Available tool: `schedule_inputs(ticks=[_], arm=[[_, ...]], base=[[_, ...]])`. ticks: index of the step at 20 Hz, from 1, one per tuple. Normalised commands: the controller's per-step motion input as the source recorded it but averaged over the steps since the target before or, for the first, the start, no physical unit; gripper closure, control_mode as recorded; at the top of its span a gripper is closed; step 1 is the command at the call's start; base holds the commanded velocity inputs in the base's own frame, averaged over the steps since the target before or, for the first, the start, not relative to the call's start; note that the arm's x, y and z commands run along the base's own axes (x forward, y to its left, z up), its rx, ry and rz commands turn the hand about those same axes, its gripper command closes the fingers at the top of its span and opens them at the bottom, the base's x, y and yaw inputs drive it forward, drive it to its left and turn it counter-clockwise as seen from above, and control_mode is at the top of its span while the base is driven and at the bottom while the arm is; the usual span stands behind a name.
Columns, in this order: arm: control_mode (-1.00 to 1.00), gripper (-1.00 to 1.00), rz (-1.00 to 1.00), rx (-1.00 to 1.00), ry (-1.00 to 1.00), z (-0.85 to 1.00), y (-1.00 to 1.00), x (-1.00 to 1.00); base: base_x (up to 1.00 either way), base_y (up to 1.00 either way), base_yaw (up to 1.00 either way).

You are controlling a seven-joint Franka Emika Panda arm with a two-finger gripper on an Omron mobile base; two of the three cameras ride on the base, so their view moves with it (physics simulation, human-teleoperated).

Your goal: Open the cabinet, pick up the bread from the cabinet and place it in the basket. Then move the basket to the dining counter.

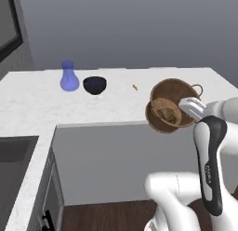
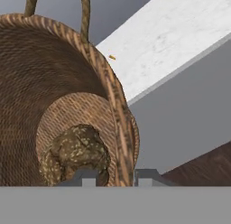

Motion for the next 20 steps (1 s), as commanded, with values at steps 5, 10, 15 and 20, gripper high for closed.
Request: schedule_inputs(ticks=[5,10,15,20], arm=[[1.00,1.00,0.00,0.00,0.00,0.00,0.00,0.00],[1.00,1.00,0.00,0.00,0.00,0.00,0.00,0.00],[1.00,1.00,0.00,0.00,0.00,0.00,0.00,0.00],[-1.00,1.00,0.00,0.00,0.05,-0.12,-0.24,0.40]], base=[[0.57,-0.03,-0.34],[0.71,-0.03,-0.14],[0.71,-0.04,-0.07],[0.42,-0.08,-0.01]])
